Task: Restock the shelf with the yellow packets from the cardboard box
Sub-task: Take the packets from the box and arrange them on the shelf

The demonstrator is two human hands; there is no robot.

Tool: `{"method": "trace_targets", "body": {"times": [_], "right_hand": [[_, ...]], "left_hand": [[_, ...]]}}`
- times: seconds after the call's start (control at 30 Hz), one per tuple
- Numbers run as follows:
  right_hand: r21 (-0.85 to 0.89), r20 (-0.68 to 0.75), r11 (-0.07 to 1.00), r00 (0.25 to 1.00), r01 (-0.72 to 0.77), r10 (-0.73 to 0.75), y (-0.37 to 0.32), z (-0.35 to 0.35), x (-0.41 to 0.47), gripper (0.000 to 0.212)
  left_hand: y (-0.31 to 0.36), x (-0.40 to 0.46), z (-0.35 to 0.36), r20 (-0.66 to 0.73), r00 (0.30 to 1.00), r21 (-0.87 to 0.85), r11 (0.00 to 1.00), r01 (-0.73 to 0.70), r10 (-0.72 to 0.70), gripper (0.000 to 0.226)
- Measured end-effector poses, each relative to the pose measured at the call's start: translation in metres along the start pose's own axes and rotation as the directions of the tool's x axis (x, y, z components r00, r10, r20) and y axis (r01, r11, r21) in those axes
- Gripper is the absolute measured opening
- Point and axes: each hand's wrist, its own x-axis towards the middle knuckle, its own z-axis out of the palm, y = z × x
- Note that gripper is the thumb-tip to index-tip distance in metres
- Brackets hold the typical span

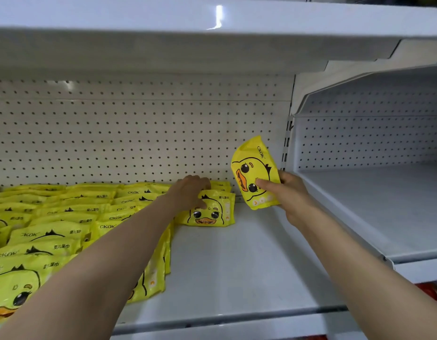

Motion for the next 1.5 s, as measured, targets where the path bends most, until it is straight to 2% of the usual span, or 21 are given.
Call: {"method": "trace_targets", "body": {"times": [0.07,0.13,0.2,0.23,0.27,0.33,0.4,0.43,0.6,0.83,0.9,1.0,1.03,1.1,1.13,1.2,1.27,1.3,1.37,1.43,1.5], "right_hand": [[-0.024,0.007,1.0,1.0,0.006,-0.006,-0.001,-0.003,0.0,0.028],[-0.061,0.007,0.998,1.0,0.016,-0.016,-0.003,-0.006,0.002,0.037],[-0.112,0.023,0.994,1.0,0.019,-0.017,-0.006,-0.008,0.004,0.047],[-0.139,0.046,0.99,0.999,0.02,-0.013,-0.007,-0.008,0.004,0.048],[-0.162,0.074,0.987,0.997,0.019,-0.007,-0.009,-0.008,0.004,0.048],[-0.181,0.124,0.983,0.992,0.014,0.009,-0.01,-0.006,0.003,0.045],[-0.189,0.147,0.982,0.989,0.004,0.024,-0.009,-0.002,0.002,0.042],[-0.196,0.155,0.981,0.987,-0.002,0.033,-0.007,-0.001,0.003,0.042],[-0.251,0.213,0.968,0.976,0.005,0.051,-0.001,0.01,0.002,0.045],[-0.259,0.239,0.966,0.97,0.017,0.047,0.001,0.022,0.001,0.045],[-0.264,0.25,0.964,0.967,0.019,0.05,-0.001,0.024,0.001,0.046],[-0.28,0.296,0.959,0.954,0.049,0.038,-0.005,0.021,0.003,0.04],[-0.289,0.315,0.955,0.948,0.059,0.037,-0.006,0.019,0.004,0.04],[-0.326,0.348,0.942,0.937,0.086,0.035,-0.008,0.018,0.008,0.038],[-0.356,0.363,0.929,0.931,0.101,0.038,-0.008,0.019,0.012,0.037],[-0.442,0.388,0.886,0.921,0.139,0.049,-0.006,0.023,0.021,0.037],[-0.523,0.416,0.833,0.907,0.181,0.065,-0.004,0.032,0.026,0.043],[-0.55,0.431,0.812,0.899,0.198,0.073,-0.003,0.038,0.029,0.046],[-0.581,0.455,0.784,0.886,0.22,0.089,-0.001,0.049,0.031,0.046],[-0.593,0.471,0.772,0.876,0.227,0.105,0.002,0.059,0.032,0.046],[-0.605,0.486,0.761,0.866,0.236,0.118,0.007,0.068,0.033,0.048]], "left_hand": [[-0.001,-0.001,0.001,0.003,0.999,0.002,0.999,0.041,-0.041,0.064],[0.0,-0.002,-0.004,-0.047,0.997,-0.08,0.996,0.049,-0.053,0.064],[0.01,-0.007,-0.02,-0.194,0.979,-0.316,0.949,-0.001,-0.064,0.05],[0.019,-0.011,-0.031,-0.242,0.965,-0.467,0.884,-0.025,-0.1,0.041],[0.028,-0.015,-0.043,-0.237,0.963,-0.612,0.789,-0.046,-0.128,0.035],[0.042,-0.022,-0.06,-0.12,0.99,-0.79,0.611,-0.05,-0.074,0.032],[0.047,-0.03,-0.064,-0.005,1.0,-0.837,0.547,-0.009,0.01,0.031],[0.047,-0.033,-0.062,0.01,1.0,-0.841,0.54,0.006,0.004,0.03],[0.032,-0.046,-0.047,0.005,0.997,-0.775,0.629,0.053,-0.078,0.027],[0.022,-0.063,-0.042,-0.134,0.945,-0.59,0.79,0.165,-0.298,0.036],[0.019,-0.069,-0.043,-0.093,0.944,-0.642,0.743,0.187,-0.318,0.033],[0.014,-0.08,-0.049,0.073,0.967,-0.793,0.573,0.206,-0.245,0.021],[0.011,-0.082,-0.052,0.116,0.969,-0.787,0.575,0.223,-0.217,0.019],[0.005,-0.083,-0.056,0.138,0.968,-0.717,0.653,0.245,-0.211,0.018],[0.002,-0.082,-0.057,0.084,0.965,-0.654,0.717,0.24,-0.247,0.019],[-0.001,-0.076,-0.057,-0.145,0.941,-0.532,0.826,0.187,-0.306,0.021],[0.004,-0.073,-0.058,-0.263,0.939,-0.516,0.855,0.058,-0.222,0.032],[0.008,-0.07,-0.059,-0.248,0.957,-0.493,0.87,0.005,-0.147,0.04],[0.016,-0.065,-0.057,-0.124,0.992,-0.384,0.923,-0.016,-0.035,0.053],[0.02,-0.06,-0.054,0.014,0.999,-0.282,0.959,0.037,-0.034,0.059],[0.019,-0.056,-0.048,0.056,0.995,-0.161,0.983,0.086,-0.078,0.058]]}}
